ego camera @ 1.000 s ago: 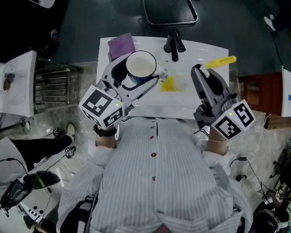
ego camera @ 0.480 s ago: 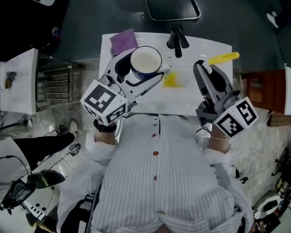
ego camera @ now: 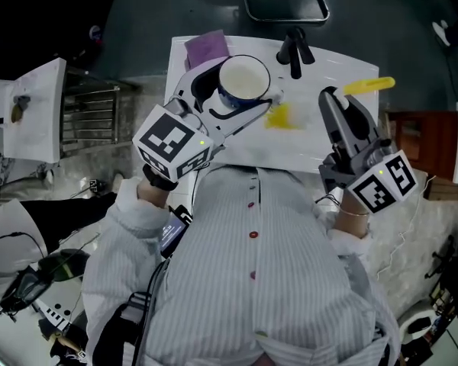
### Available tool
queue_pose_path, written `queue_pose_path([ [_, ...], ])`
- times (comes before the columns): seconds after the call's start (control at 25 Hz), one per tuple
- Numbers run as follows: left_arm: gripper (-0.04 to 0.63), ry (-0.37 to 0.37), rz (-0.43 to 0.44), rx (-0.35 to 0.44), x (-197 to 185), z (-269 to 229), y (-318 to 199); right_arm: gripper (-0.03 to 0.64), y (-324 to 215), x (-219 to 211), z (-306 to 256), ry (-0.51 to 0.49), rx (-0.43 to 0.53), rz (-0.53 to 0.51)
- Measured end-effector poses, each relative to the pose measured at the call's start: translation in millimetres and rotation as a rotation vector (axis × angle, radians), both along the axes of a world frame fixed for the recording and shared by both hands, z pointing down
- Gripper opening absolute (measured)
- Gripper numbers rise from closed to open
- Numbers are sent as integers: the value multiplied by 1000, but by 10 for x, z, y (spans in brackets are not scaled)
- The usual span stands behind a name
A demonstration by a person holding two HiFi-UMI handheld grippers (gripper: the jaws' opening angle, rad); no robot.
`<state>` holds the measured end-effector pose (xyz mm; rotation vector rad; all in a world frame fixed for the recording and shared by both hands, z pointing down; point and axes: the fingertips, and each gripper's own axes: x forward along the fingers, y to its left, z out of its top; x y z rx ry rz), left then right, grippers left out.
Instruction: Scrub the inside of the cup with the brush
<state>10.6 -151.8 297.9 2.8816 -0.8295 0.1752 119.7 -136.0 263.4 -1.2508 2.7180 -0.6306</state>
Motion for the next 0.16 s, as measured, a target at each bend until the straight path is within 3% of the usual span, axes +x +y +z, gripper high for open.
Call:
queue_pose_path([
  [0.16, 397, -20, 25, 17, 71, 7, -44, 58, -27, 65, -48, 5, 18, 9],
])
